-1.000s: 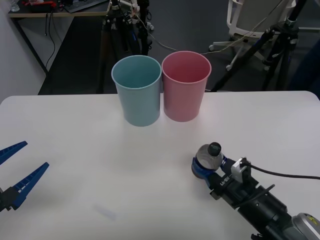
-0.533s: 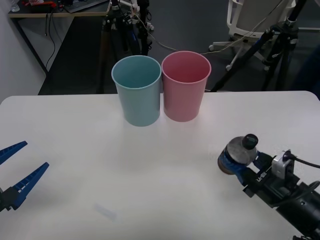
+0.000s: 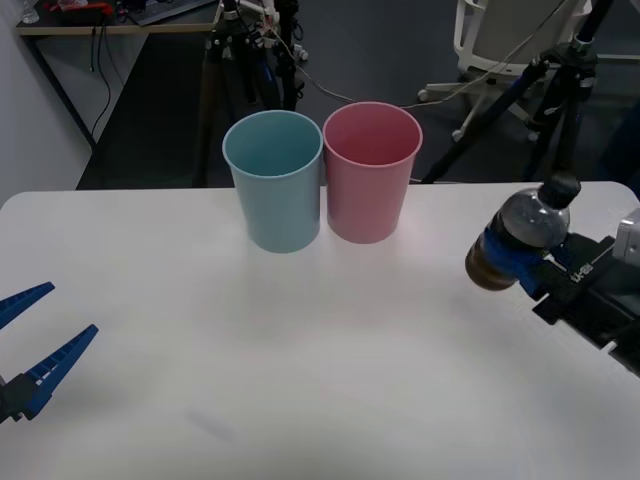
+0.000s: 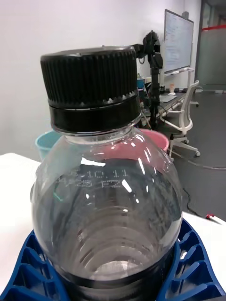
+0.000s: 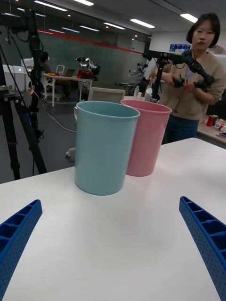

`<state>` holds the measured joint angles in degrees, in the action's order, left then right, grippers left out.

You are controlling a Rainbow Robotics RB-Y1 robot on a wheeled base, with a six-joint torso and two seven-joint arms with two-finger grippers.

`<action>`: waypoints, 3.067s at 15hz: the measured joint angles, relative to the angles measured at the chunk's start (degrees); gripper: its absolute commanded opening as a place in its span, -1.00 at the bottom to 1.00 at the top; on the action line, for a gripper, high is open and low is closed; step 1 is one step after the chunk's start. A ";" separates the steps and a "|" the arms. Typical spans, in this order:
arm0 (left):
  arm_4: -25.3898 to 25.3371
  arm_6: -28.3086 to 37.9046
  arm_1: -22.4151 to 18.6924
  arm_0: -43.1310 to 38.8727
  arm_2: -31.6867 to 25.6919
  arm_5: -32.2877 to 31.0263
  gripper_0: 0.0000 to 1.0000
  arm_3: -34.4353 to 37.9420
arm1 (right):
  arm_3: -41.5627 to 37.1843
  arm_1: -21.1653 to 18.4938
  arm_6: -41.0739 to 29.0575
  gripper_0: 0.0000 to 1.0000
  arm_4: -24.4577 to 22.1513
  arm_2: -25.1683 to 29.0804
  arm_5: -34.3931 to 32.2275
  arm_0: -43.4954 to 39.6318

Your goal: Grasp the object on the table and drop it into the matching bin: aluminum can to the light blue bin, PET bottle to the pink bin.

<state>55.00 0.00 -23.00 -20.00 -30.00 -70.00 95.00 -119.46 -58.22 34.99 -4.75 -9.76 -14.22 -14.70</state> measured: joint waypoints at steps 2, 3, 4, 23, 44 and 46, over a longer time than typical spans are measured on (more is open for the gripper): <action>0.00 0.00 0.00 0.00 0.00 0.00 1.00 0.00 | -0.94 -1.32 -0.35 -1.00 2.58 -0.05 3.48 4.06; 0.00 -0.01 0.00 0.00 0.00 0.00 1.00 0.00 | -1.13 -1.79 -0.73 -1.00 3.70 -0.42 5.05 6.46; 0.00 0.00 0.00 0.00 0.00 0.00 1.00 0.00 | -0.96 -2.10 -1.16 -1.00 4.77 -1.22 6.34 9.12; 0.00 0.00 0.00 0.00 0.00 0.00 1.00 0.00 | 36.85 7.36 -12.49 -1.00 8.76 -32.28 11.29 63.45; 0.00 0.00 0.00 0.00 0.00 0.00 1.00 0.00 | 43.53 14.74 -14.50 1.00 3.53 -33.06 12.64 66.06; 0.00 0.00 0.00 0.00 0.00 0.00 1.00 0.00 | 43.35 14.73 -14.51 1.00 3.53 -33.06 12.64 66.02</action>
<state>55.00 0.00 -23.00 -20.00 -30.00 -70.00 95.00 -76.11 -43.49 20.48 -1.22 -42.82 -1.58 51.33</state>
